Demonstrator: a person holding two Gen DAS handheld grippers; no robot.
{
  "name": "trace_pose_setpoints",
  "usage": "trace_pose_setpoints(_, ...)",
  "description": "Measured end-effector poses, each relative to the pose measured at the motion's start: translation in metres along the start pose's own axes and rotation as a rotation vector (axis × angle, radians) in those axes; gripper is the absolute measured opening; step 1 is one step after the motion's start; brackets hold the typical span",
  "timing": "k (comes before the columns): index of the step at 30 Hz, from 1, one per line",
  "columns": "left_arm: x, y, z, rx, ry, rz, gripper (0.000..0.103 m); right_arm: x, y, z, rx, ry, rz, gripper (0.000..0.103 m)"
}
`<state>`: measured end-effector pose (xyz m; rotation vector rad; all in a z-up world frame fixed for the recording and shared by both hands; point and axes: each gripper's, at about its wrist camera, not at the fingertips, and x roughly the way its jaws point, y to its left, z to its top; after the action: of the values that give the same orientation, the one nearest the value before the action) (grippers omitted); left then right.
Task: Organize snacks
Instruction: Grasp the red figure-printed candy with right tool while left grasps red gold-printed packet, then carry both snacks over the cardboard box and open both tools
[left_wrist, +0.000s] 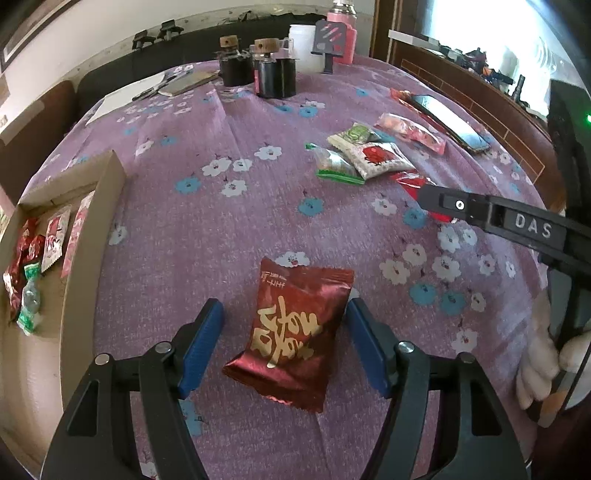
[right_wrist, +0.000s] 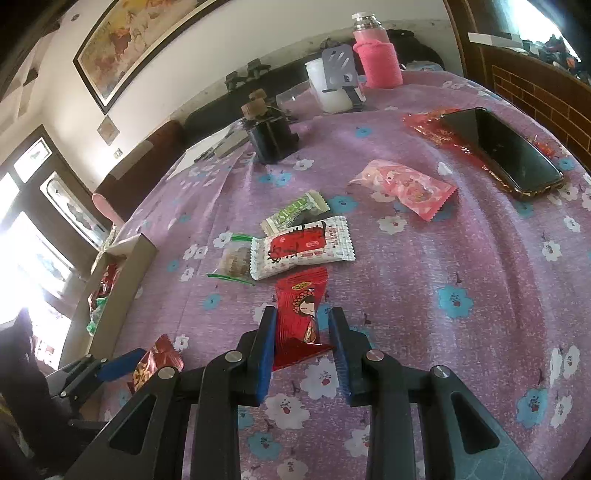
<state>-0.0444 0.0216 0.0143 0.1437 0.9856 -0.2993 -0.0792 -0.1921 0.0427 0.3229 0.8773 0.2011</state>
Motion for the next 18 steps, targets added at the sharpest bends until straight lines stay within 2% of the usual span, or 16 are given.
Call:
trace_pose_setpoints(1,0.000,0.001,0.000,-0.006,-0.004,0.002,0.064,-0.001,0.001,0.000,-0.003,-0.003,0.002,0.030)
trace_pose_setpoints(2,-0.001,0.001,0.000,-0.010,-0.013,0.008,0.047,-0.001,0.001,0.000,-0.006,-0.007,0.002,0.030)
trace_pose_setpoints(3,-0.002,0.002,0.000,-0.014,-0.022,0.011,0.038,-0.002,0.003,0.000,-0.011,-0.011,-0.001,0.030)
trace_pose_setpoints(11,-0.023,0.032,-0.005,-0.186,-0.044,-0.138,0.036,-0.012,0.017,-0.004,-0.087,-0.068,-0.021,0.029)
trace_pose_setpoints(18,-0.064,0.056,-0.017,-0.255,-0.111,-0.169,0.036,-0.012,0.014,-0.003,-0.074,-0.080,-0.055,0.029)
